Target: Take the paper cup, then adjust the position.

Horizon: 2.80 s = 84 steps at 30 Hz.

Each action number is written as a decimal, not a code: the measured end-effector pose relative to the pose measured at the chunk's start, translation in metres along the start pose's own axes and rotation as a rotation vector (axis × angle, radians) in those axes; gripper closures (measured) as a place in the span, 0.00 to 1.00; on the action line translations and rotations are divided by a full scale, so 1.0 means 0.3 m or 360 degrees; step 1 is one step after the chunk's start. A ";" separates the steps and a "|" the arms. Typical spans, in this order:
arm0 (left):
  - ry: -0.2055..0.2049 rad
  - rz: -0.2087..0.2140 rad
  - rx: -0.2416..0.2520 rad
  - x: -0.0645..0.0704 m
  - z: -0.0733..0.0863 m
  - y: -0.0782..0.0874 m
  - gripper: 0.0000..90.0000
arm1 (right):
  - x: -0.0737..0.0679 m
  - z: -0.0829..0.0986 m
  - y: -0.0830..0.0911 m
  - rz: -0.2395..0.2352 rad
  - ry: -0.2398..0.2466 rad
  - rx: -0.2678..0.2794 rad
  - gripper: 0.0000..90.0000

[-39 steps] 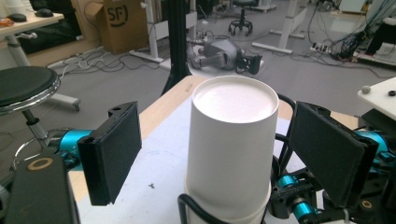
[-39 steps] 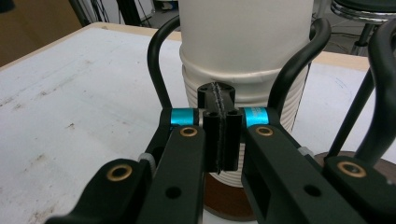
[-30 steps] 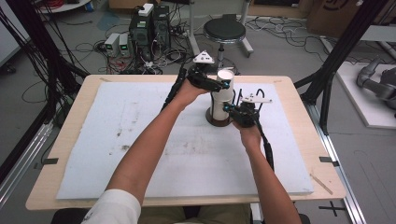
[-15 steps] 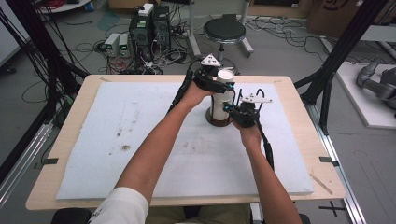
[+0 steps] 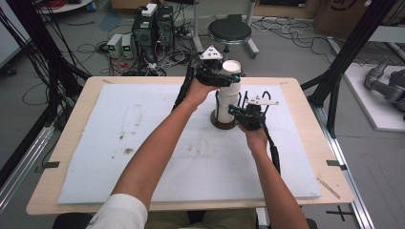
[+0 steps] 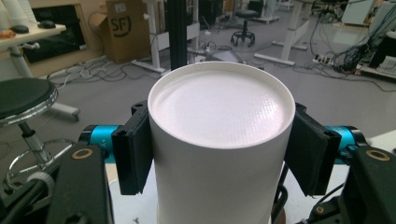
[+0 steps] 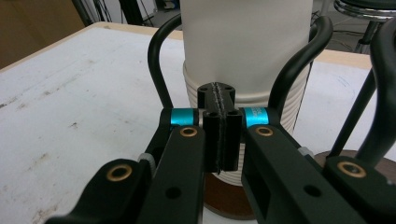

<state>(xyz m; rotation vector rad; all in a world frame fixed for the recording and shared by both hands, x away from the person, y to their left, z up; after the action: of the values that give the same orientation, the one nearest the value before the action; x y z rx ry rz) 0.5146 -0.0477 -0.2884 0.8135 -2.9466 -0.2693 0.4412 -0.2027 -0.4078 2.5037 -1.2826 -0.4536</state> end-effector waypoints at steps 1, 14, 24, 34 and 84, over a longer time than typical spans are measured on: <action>0.0005 0.0002 0.0022 0.001 -0.012 0.009 0.36 | -0.001 0.000 0.002 -0.0002 -0.0005 -0.0003 1.00; -0.0023 0.0004 0.0081 0.004 -0.093 0.204 0.37 | -0.021 -0.021 0.098 -0.0084 0.0100 0.0004 0.86; -0.0056 -0.0023 0.0088 -0.019 0.029 0.456 0.37 | -0.013 0.004 0.186 -0.0143 0.0207 0.0030 0.44; -0.0021 -0.0067 0.0076 -0.023 0.172 0.632 0.37 | -0.011 0.074 0.239 -0.0202 0.0280 -0.0010 0.24; -0.0002 0.0346 0.0011 0.239 0.323 0.551 0.37 | -0.192 0.109 0.286 -0.0785 0.0368 0.0059 0.23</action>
<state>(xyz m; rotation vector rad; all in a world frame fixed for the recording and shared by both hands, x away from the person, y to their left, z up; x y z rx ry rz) 0.3590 0.0693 -0.3508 0.4868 -3.0039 -0.2444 0.3335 -0.2074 -0.3955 2.7966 -0.5891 -0.2310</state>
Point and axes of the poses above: each handheld gripper's, and its own axes: y roughly backward along the jaws, z roughly out of its underside, x roughly to its right, the point moved 3 cm from there along -y, roughly forward along the jaws, and after that the axes turned 2 degrees about x, right-handed, at the moved point
